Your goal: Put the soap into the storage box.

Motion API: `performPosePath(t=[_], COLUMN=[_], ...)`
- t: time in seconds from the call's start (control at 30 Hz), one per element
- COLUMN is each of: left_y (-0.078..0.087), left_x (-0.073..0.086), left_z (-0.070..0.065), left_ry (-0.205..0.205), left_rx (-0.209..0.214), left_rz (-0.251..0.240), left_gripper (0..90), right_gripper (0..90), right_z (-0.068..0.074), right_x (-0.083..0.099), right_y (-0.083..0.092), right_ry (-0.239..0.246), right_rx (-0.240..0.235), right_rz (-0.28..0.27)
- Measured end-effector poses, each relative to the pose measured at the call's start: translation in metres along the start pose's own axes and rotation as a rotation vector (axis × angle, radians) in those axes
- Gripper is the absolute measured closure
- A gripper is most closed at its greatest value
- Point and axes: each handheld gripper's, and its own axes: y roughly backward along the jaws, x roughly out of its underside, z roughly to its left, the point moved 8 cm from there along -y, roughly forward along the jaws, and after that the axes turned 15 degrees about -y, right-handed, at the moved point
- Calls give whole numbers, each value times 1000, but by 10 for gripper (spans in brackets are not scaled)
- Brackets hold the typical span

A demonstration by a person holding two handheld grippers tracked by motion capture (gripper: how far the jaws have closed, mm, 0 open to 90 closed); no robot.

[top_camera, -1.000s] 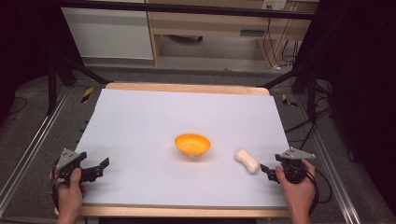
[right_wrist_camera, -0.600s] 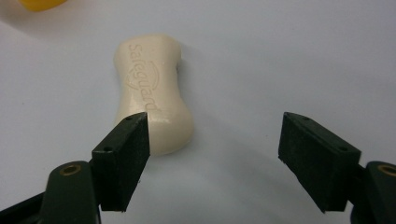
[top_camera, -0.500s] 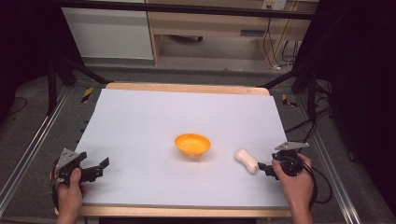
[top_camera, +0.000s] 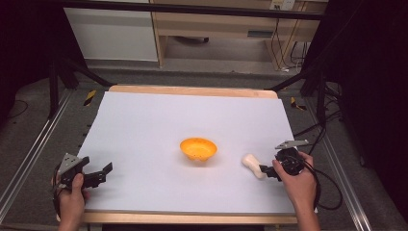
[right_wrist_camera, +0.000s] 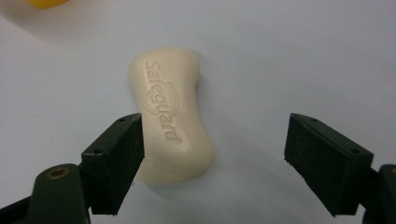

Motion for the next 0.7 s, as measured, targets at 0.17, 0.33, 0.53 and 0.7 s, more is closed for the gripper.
performPosePath(t=[0.17, 0.33, 0.53, 0.7], left_y=[0, 0, 0, 0], left_x=[0, 0, 0, 0], left_z=[0, 0, 0, 0], left_ry=[-1, -1, 0, -1], left_rx=[1, 2, 0, 2], left_rz=[1, 1, 1, 1], left_gripper=[21, 21, 21, 21], right_gripper=[201, 201, 201, 212], right_z=[4, 9, 15, 19], right_x=[-4, -6, -7, -7], right_y=[-4, -11, -19, -25], right_ry=[6, 17, 19, 24], right_rx=[-1, 1, 6, 3], right_rz=[12, 31, 60, 94])
